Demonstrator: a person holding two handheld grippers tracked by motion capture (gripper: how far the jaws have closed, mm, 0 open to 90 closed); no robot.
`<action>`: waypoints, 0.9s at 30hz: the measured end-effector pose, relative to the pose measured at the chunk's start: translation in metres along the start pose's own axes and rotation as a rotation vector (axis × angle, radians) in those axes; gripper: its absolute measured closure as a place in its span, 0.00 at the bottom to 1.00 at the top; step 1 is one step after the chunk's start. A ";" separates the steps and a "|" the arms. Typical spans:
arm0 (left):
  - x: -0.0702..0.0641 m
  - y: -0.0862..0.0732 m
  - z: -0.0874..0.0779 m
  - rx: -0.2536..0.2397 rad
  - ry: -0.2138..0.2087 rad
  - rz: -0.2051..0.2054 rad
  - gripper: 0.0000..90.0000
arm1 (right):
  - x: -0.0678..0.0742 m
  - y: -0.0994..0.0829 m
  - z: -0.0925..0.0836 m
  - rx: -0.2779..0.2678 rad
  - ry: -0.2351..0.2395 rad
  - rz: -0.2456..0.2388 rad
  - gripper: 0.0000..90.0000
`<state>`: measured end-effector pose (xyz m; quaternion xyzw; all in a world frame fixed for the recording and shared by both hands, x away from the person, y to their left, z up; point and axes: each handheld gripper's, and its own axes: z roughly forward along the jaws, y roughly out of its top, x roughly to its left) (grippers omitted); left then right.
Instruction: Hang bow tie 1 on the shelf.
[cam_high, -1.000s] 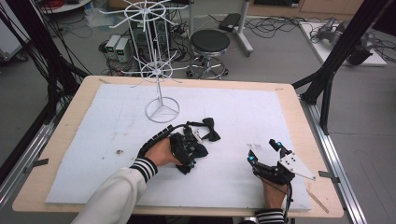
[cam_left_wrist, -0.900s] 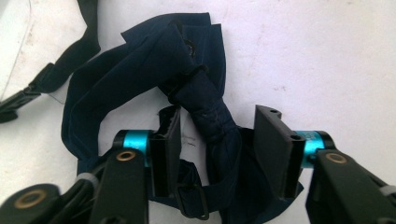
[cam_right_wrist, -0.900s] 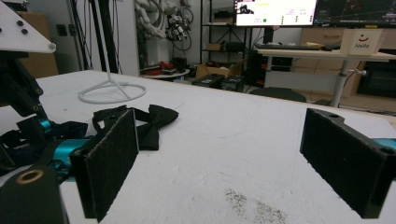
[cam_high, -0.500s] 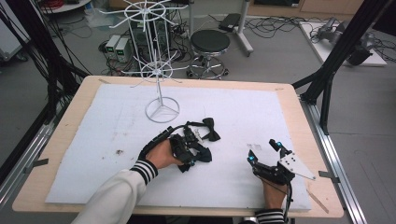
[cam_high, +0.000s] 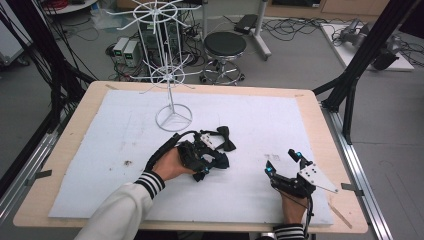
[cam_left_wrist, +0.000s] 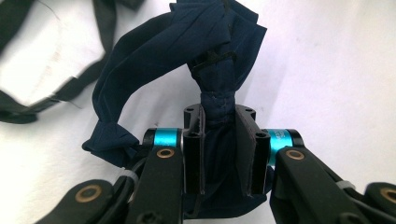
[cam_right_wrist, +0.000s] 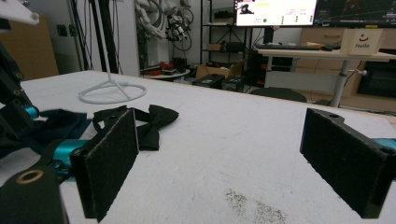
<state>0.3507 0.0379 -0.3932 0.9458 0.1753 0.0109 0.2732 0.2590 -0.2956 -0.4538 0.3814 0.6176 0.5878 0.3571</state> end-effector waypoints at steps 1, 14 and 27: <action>0.000 -0.001 -0.002 -0.017 0.002 -0.003 0.83 | 0.000 0.000 0.000 0.000 0.000 0.000 0.12; 0.006 -0.009 -0.036 -0.153 0.060 -0.028 0.82 | 0.000 0.000 0.000 0.003 0.000 -0.004 0.12; 0.009 -0.021 -0.064 -0.244 0.099 -0.049 0.82 | 0.000 0.000 0.000 0.003 0.001 -0.004 0.12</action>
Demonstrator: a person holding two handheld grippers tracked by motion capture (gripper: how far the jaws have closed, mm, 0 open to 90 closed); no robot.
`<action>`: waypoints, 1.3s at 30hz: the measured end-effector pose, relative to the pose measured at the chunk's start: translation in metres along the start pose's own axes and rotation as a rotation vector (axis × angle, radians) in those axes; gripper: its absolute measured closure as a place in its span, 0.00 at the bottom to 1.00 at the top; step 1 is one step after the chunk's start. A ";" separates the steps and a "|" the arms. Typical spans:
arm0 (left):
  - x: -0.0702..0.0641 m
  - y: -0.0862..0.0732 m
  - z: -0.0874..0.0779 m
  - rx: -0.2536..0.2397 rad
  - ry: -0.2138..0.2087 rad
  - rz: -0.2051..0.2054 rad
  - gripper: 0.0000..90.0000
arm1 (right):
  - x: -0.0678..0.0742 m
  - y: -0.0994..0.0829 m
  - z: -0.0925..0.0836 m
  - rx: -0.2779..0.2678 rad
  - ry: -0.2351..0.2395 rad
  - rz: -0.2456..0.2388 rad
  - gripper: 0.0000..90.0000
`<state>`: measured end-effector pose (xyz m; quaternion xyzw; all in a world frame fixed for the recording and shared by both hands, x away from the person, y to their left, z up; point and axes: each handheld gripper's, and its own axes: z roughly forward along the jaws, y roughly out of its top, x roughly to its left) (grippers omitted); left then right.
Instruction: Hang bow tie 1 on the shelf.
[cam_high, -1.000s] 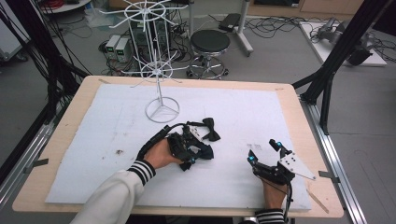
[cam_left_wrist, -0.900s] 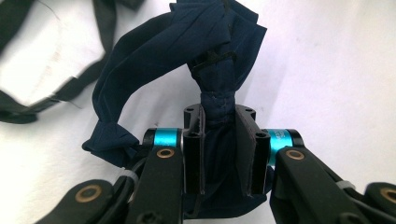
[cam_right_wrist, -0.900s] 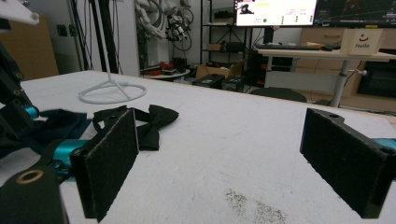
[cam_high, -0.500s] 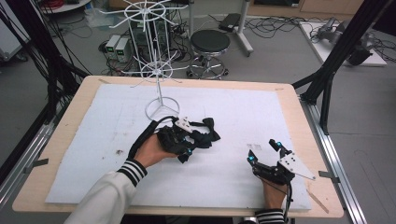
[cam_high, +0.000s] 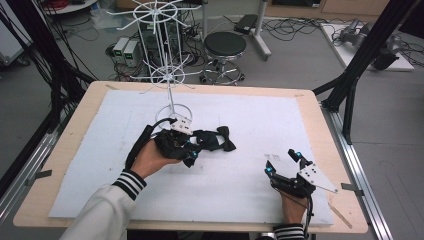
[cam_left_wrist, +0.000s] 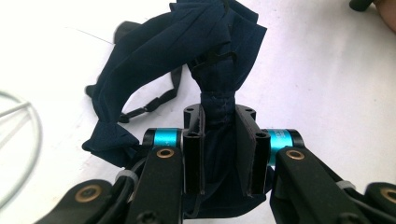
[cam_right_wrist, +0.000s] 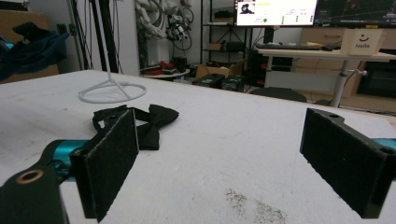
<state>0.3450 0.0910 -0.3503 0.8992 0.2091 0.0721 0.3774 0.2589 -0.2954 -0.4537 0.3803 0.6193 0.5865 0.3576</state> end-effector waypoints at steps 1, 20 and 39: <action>0.001 -0.001 -0.003 -0.006 0.005 0.000 0.82 | 0.000 0.000 0.000 0.000 0.000 -0.001 0.12; 0.015 -0.012 -0.051 -0.140 0.046 -0.022 0.82 | 0.000 0.000 0.000 -0.003 0.001 0.000 0.12; 0.030 -0.027 -0.086 -0.219 0.103 -0.045 0.82 | 0.000 0.000 0.000 -0.001 0.001 -0.003 0.12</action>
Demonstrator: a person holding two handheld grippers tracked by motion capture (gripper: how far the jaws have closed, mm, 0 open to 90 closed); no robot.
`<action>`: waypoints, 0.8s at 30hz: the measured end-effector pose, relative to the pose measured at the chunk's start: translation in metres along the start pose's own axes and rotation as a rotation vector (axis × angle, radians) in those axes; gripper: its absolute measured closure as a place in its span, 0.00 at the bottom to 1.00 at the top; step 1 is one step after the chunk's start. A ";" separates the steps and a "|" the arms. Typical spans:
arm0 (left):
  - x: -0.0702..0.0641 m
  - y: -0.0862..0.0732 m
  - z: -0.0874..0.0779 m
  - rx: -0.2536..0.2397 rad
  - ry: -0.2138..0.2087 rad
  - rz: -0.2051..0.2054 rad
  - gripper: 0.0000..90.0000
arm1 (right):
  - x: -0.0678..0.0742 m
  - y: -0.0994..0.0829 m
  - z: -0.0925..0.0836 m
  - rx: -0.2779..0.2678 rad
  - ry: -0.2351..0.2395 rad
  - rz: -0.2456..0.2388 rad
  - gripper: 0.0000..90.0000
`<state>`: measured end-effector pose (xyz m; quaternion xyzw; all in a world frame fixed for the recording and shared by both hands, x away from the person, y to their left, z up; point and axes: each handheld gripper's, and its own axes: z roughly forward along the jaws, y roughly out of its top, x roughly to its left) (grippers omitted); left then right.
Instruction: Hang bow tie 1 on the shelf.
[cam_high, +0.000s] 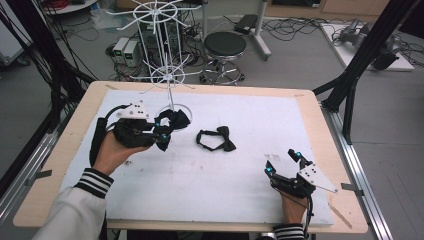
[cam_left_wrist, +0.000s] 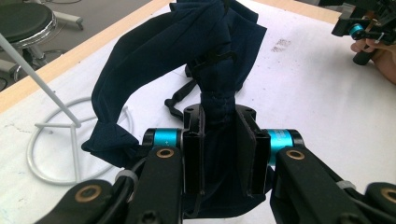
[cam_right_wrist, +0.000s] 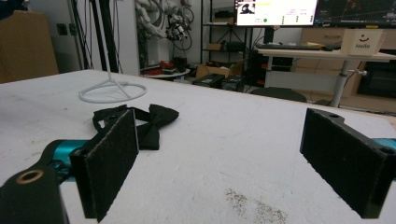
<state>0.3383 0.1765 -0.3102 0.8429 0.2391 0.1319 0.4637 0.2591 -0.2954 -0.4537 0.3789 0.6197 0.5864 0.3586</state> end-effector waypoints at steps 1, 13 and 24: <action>0.001 0.001 -0.002 -0.007 0.004 -0.004 0.82 | 0.000 0.000 0.000 0.000 0.000 -0.001 0.12; 0.014 0.006 -0.028 -0.065 0.059 -0.020 0.82 | 0.001 0.000 0.000 0.006 0.000 0.002 0.12; 0.024 0.007 -0.044 -0.106 0.098 -0.041 0.82 | 0.001 0.000 0.000 0.005 -0.001 -0.001 0.12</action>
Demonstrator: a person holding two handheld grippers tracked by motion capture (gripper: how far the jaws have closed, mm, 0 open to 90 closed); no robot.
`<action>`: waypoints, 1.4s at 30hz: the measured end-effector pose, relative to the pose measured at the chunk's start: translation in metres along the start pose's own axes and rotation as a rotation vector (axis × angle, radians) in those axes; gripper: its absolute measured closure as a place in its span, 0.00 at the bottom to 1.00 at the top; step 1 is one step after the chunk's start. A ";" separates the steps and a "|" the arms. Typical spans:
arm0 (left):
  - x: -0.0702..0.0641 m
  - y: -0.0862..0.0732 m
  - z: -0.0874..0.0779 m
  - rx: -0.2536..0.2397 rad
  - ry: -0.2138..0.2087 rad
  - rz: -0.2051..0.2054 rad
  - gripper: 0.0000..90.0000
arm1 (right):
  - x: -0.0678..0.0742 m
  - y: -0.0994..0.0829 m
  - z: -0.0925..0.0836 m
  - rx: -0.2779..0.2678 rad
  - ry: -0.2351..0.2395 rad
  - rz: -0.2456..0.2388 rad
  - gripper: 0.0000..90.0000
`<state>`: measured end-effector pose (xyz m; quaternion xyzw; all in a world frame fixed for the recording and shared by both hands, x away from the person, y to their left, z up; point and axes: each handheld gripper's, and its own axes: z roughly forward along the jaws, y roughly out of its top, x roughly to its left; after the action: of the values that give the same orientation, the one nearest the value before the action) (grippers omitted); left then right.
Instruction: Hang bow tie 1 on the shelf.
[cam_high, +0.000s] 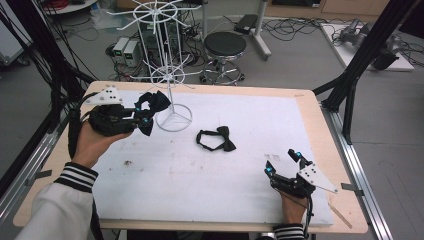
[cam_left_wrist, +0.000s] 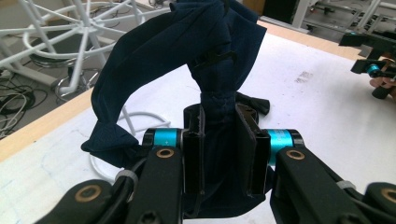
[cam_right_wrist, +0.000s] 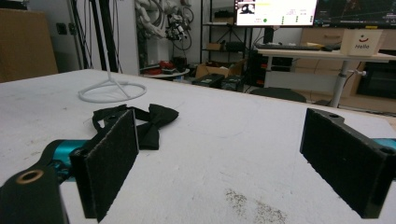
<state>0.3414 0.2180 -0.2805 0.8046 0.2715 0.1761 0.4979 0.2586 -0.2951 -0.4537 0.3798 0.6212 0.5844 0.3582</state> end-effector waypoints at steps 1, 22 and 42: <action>0.000 0.001 -0.001 -0.007 0.002 -0.004 0.82 | 0.000 0.000 0.000 0.000 0.000 -0.001 0.12; 0.023 0.010 -0.005 -0.039 0.078 -0.009 0.82 | 0.000 0.000 0.000 0.001 0.001 0.002 0.12; 0.031 0.002 0.013 -0.009 0.090 -0.037 0.82 | 0.001 0.000 0.000 0.001 0.001 0.000 0.12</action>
<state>0.3734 0.2275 -0.2840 0.7884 0.3075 0.2041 0.4922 0.2583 -0.2946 -0.4536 0.3796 0.6216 0.5843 0.3578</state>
